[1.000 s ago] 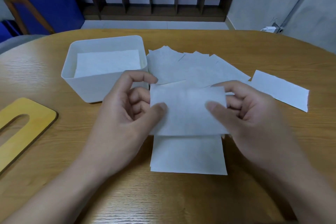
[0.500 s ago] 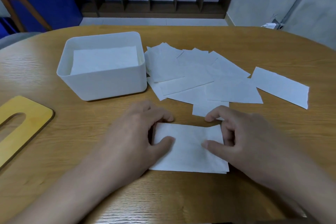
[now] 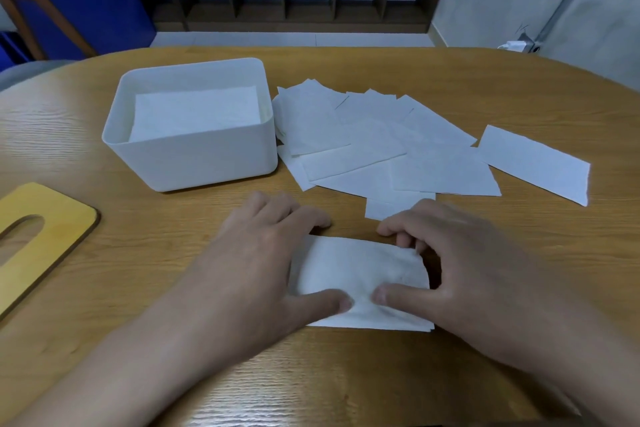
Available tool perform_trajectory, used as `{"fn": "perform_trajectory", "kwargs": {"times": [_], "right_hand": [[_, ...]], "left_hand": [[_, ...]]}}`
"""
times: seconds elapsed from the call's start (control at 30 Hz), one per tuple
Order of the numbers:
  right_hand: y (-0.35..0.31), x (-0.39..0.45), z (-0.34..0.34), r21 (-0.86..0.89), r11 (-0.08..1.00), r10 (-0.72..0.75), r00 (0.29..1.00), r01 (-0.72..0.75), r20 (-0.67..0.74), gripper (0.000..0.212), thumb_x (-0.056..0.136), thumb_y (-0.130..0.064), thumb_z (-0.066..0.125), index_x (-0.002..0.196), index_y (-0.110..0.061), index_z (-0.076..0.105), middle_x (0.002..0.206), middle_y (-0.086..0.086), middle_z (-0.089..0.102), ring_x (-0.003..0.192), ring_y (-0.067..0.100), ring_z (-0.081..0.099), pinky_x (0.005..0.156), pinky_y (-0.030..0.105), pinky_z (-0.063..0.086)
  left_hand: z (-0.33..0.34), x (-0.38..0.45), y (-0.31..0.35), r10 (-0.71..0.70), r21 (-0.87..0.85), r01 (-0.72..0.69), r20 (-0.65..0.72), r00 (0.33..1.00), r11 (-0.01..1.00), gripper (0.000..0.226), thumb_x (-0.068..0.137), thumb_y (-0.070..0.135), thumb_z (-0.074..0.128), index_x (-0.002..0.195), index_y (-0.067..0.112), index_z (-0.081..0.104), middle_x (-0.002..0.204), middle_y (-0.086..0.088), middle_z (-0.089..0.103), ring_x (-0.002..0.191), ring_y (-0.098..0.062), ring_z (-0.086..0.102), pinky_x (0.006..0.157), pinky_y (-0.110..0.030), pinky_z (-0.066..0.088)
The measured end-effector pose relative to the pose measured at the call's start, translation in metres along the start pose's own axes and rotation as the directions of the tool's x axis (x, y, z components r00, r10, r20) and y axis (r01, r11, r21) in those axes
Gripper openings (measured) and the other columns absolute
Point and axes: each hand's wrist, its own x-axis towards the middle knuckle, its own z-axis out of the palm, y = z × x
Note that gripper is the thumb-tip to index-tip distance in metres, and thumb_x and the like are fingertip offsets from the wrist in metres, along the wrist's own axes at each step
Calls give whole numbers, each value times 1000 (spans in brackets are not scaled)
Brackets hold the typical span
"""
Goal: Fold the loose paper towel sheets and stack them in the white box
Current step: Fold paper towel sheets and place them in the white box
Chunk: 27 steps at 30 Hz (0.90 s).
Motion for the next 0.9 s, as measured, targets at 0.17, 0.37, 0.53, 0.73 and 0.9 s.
{"fn": "perform_trajectory", "kwargs": {"times": [0.17,0.37,0.53,0.73,0.9], "right_hand": [[-5,0,2,-6,1000,5,1000,-5,24,38,85,-79,64,111,-53,57,101,-28,57,100,-7,43,79,19,35],[-6,6,4,165,986,-12,1000,9,20,26,91,-61,73,101,-38,64,104,-22,61,96,0,55,73,31,45],[-16,15,1,668,739,72,976,87,-206,36,88,-32,89,117,-38,67,91,-15,75,79,6,72,62,28,56],[-33,36,27,886,424,207,932,188,-297,55,98,-10,80,138,-42,60,106,6,81,98,32,78,87,63,64],[-38,40,46,859,468,230,910,208,-346,59,99,-4,73,135,-48,59,109,5,78,99,36,77,81,70,62]], "left_hand": [[-7,2,11,-76,-60,80,62,995,995,56,77,90,64,111,49,49,108,27,51,110,1,38,86,-17,37],[-5,5,-3,-101,-416,109,42,994,903,33,84,56,87,95,31,69,97,16,64,85,-1,59,72,-30,45],[-4,13,-5,-193,-921,-20,-102,976,388,17,95,6,80,110,13,75,100,-7,83,94,-18,79,80,-28,60],[7,20,-10,-235,-888,-136,-260,936,439,16,100,10,80,100,14,64,82,-11,59,76,-23,50,68,-34,40],[15,16,-8,-258,-894,-137,-266,929,426,22,92,16,76,107,15,60,90,-20,62,77,-25,55,70,-44,46]]}}
